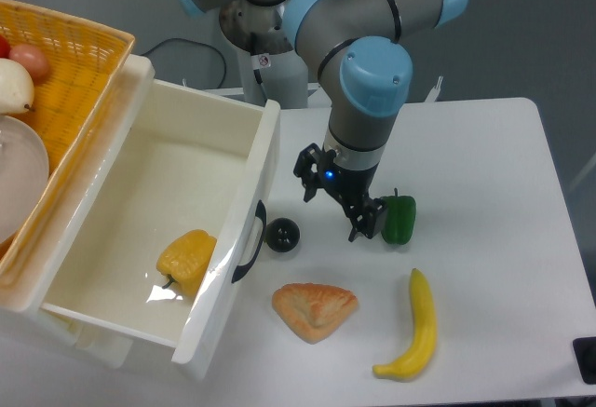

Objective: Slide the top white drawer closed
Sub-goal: 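Move the gripper down toward the black drawer handle, then position the gripper against the drawer front beside the black handle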

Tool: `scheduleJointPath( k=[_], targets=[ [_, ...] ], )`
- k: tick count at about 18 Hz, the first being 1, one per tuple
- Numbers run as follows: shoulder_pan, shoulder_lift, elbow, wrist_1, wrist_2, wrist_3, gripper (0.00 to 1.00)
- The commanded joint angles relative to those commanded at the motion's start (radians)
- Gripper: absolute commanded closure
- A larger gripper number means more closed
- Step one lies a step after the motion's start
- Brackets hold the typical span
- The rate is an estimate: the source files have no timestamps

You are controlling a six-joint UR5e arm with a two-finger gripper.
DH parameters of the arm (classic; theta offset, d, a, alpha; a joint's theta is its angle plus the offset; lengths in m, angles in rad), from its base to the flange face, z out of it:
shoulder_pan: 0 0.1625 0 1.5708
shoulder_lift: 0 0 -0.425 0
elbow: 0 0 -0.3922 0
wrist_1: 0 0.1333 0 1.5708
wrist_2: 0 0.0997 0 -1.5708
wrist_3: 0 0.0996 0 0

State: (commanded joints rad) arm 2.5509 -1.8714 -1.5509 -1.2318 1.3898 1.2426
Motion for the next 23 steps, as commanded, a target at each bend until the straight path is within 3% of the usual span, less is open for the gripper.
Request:
scheduleJointPath(
  k=[4, 7, 12, 16, 23],
  targets=[
    [-0.001, -0.014, 0.000, 0.040, 0.011, -0.074, 0.00],
    [-0.009, -0.023, 0.005, 0.054, 0.098, -0.145, 0.00],
    [-0.024, -0.055, 0.025, 0.080, 0.104, -0.343, 0.00],
    [-0.076, -0.100, 0.035, 0.135, 0.104, -0.567, 0.00],
    [-0.098, -0.146, 0.048, 0.150, 0.103, -0.588, 0.00]
  ],
)
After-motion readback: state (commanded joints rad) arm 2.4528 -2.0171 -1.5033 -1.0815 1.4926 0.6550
